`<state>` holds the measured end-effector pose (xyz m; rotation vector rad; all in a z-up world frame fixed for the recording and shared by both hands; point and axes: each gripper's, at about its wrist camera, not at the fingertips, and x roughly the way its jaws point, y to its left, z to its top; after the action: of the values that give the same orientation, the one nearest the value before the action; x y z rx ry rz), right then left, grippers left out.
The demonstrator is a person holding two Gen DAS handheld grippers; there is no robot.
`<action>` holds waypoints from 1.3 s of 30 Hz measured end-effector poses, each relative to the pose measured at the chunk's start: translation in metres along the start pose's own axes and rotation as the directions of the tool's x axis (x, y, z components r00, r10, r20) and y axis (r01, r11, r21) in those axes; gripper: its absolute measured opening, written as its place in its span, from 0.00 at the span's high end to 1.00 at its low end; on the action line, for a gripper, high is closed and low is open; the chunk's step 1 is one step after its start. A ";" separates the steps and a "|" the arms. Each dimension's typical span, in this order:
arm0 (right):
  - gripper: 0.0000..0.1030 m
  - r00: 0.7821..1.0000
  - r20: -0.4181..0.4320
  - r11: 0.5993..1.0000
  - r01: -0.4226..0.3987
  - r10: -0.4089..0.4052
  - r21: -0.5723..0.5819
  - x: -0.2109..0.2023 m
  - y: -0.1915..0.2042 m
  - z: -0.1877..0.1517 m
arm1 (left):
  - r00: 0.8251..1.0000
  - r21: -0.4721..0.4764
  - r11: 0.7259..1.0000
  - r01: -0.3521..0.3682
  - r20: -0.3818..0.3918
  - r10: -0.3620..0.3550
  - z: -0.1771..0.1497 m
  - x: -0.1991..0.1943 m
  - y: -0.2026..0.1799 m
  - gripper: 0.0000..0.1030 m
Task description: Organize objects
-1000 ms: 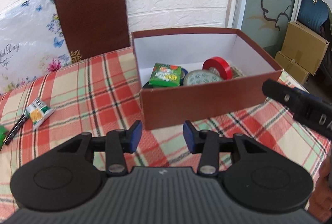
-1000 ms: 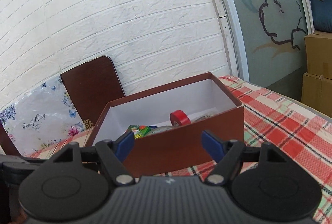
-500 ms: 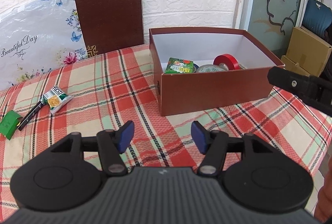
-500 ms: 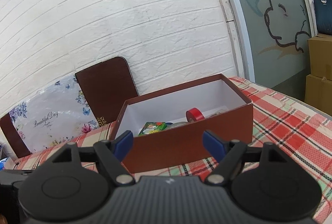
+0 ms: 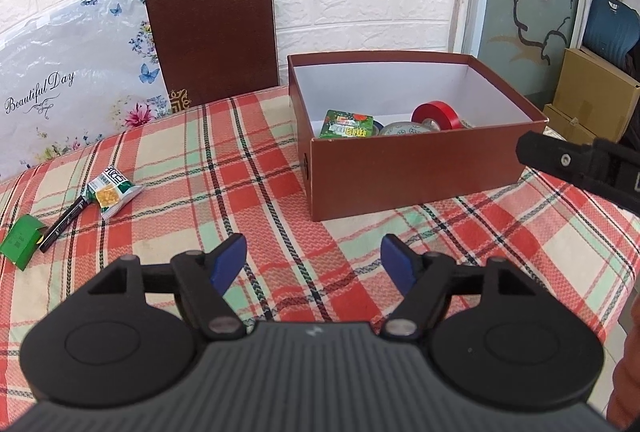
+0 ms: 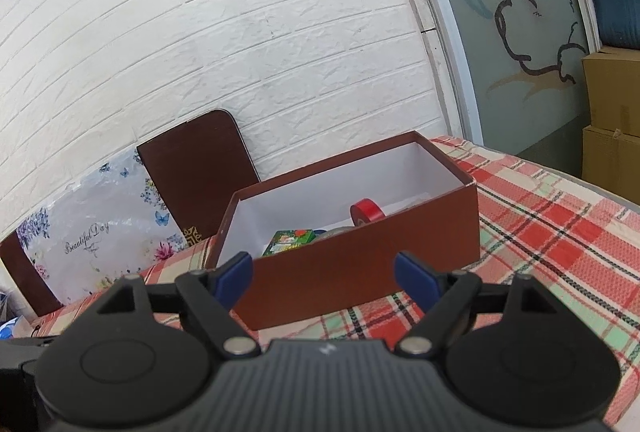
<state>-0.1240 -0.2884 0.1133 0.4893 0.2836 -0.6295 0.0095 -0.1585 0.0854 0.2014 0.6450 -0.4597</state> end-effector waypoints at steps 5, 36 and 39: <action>0.21 1.000 -0.024 1.000 -0.009 0.009 0.016 0.005 0.000 -0.004 | 1.000 -0.007 1.000 -0.009 -0.007 0.009 -0.002 0.002 0.002 0.27; 0.33 0.974 -0.183 0.959 -0.172 0.131 -0.227 0.048 0.084 -0.044 | 0.989 -0.206 0.968 -0.142 0.012 0.147 -0.039 0.035 0.146 0.24; 0.33 0.955 -0.251 0.930 -0.232 0.161 -0.286 0.061 0.113 -0.061 | 0.953 -0.277 0.917 -0.286 0.014 0.301 -0.062 0.035 0.200 0.23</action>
<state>-0.0128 -0.2077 0.0764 0.2770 0.5324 -0.3224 0.0953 0.0257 0.0230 0.0213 0.6033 -0.0830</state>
